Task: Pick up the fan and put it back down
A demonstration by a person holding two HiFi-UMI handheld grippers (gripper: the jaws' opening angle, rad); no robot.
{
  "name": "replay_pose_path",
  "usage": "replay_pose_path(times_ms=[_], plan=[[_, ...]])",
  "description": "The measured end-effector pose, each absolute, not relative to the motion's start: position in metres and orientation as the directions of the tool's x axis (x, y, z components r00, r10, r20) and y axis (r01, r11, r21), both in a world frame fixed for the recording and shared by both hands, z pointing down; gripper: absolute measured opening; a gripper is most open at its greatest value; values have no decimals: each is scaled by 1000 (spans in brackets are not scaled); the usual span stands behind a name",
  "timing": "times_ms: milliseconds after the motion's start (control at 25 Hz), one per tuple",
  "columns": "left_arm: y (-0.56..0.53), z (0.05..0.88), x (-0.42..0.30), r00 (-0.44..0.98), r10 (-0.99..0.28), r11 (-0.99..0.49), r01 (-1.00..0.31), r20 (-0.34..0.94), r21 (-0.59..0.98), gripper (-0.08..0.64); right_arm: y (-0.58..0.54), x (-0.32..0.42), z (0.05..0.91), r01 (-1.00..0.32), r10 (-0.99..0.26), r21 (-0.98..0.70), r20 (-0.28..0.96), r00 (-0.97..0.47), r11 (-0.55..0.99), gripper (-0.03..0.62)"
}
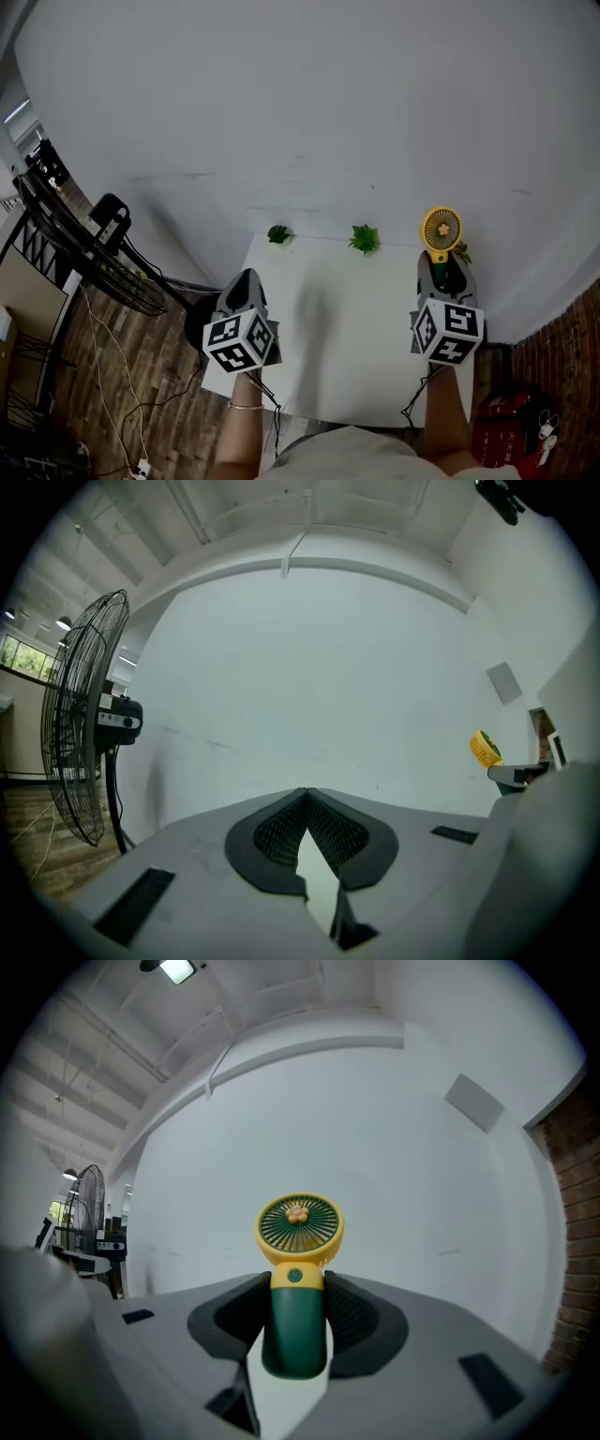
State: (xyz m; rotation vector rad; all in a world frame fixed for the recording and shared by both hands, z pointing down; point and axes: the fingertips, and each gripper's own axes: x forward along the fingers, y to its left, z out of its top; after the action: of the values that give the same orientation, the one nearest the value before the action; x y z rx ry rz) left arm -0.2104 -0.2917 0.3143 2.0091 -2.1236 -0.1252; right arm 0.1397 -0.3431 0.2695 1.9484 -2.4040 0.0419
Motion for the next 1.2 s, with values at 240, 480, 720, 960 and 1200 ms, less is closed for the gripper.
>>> replay_pose_path(times_ms=[240,480,720,960,1200], plan=[[-288,331,-221,-60,-990,87,-972,131,218,11,-349,128,283,-976,-972,4,91,-217,219,178],[-288,360,-226,-50,-979,92,-972,196,215,11,-351,116,313,-974,-962,-9,159,-223,224,178],[-289,412,-235,-34,-950,101,-974,311,201,11,-352,99,369,-974,-936,-35,271,-227,226,178],[-298,461,-239,-13,-922,101,-973,388,209,11,-357,87,423,-975,-900,-57,375,-221,216,178],[-300,504,-235,21,-894,91,-969,447,228,11,-353,79,476,-977,-855,-86,472,-213,196,178]])
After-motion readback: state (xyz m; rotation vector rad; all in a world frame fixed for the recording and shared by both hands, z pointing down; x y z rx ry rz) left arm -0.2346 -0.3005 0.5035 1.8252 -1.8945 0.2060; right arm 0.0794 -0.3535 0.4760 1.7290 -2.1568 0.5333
